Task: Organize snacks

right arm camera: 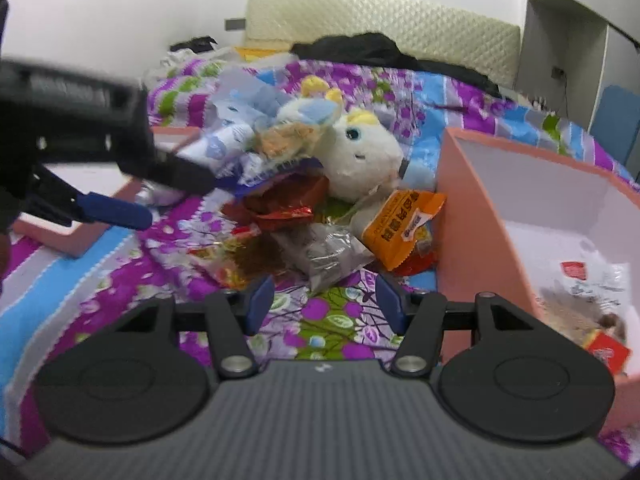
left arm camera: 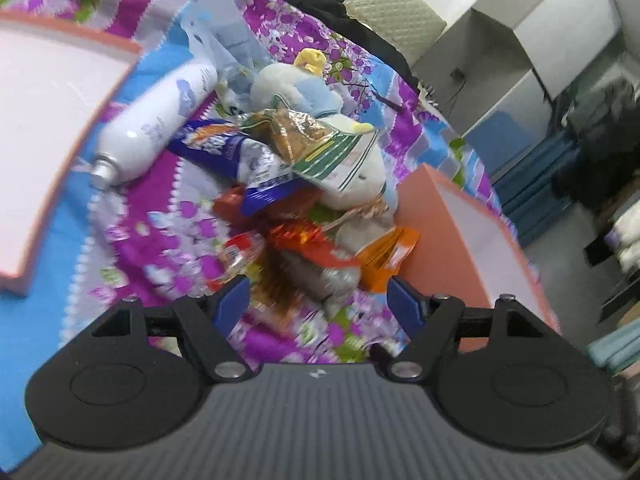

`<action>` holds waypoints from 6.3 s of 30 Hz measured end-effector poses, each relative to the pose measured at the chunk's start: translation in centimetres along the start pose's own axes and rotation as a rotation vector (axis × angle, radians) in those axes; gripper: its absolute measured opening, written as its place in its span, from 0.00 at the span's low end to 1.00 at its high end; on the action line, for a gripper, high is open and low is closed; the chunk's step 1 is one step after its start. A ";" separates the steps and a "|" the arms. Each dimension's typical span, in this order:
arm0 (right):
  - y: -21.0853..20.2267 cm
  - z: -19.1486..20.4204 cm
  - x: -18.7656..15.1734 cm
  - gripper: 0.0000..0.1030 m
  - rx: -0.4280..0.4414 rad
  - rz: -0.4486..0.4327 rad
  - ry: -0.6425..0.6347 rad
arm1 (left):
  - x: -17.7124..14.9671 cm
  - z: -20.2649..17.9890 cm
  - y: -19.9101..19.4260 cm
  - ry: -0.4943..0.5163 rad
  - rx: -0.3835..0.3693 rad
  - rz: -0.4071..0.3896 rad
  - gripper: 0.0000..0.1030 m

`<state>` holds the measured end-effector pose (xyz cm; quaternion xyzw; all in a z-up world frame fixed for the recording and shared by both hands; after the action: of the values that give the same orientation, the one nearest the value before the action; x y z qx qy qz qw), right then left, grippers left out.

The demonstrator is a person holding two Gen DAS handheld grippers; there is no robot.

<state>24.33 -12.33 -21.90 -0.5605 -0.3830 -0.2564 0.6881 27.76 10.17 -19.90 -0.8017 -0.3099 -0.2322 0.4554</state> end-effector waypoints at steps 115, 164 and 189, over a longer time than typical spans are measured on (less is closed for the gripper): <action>-7.3 2.0 -5.1 0.50 -0.098 0.325 0.280 | -11.9 0.5 -4.9 0.207 0.190 0.188 0.67; -25.7 -4.8 3.2 0.50 -0.101 0.019 0.339 | -5.2 -18.6 -18.8 0.311 0.060 -0.014 0.56; -17.9 -20.2 9.0 0.50 -0.191 0.027 0.421 | 1.9 -28.1 0.8 0.399 -0.064 0.119 0.57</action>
<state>20.36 -35.45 -5.86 -0.5622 -0.1977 -0.3934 0.7000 27.11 -14.19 -5.68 -0.7709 -0.1581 -0.3686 0.4949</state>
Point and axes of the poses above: each gripper's, at about its wrist camera, not at the fingertips, and y roughly the way its jaws point, z to its left, x to its top, the point moved 1 cm from there along y, roughly the way its jaws point, and after that the axes turned 10 degrees about y, right-handed, at the moved point
